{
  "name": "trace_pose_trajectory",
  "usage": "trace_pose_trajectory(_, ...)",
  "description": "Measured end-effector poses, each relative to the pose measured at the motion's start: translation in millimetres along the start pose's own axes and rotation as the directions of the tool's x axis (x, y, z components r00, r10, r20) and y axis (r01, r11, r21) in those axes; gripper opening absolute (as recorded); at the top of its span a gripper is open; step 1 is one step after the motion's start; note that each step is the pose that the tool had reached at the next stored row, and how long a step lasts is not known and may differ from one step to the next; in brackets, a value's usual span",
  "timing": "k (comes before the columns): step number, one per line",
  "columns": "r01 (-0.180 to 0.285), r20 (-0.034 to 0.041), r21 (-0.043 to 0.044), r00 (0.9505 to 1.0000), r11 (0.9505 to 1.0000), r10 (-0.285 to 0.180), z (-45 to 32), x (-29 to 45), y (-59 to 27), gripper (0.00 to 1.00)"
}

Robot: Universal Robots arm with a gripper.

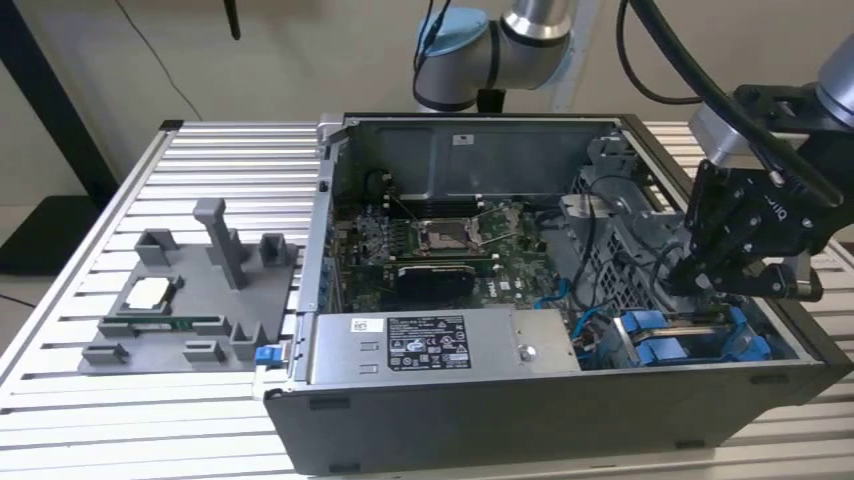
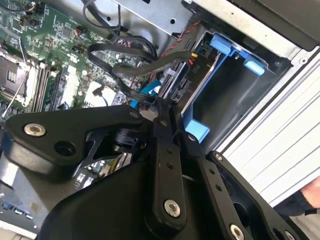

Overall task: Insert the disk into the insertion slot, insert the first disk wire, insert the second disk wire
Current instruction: 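Insert the second disk wire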

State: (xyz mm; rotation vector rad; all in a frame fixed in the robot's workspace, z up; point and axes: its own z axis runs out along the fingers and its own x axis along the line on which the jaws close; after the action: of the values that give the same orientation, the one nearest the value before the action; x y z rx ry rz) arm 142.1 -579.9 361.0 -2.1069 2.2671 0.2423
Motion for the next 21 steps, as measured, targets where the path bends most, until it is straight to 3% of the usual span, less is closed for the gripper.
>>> trace_pose_trajectory(9,0.0,0.0011,0.0041,1.0,1.0,0.0,5.6,3.4,-3.7,0.16)
trace_pose_trajectory(14,0.004,-0.0006,0.0336,1.0,0.9994,-0.004,10.1,4.0,-4.1,0.16)
trace_pose_trajectory(19,0.008,-0.0056,0.0707,1.0,0.9975,-0.008,13.6,4.5,-3.7,0.16)
trace_pose_trajectory(21,0.009,-0.0084,0.0753,0.9999,0.9971,-0.008,14.3,4.6,-3.7,0.16)
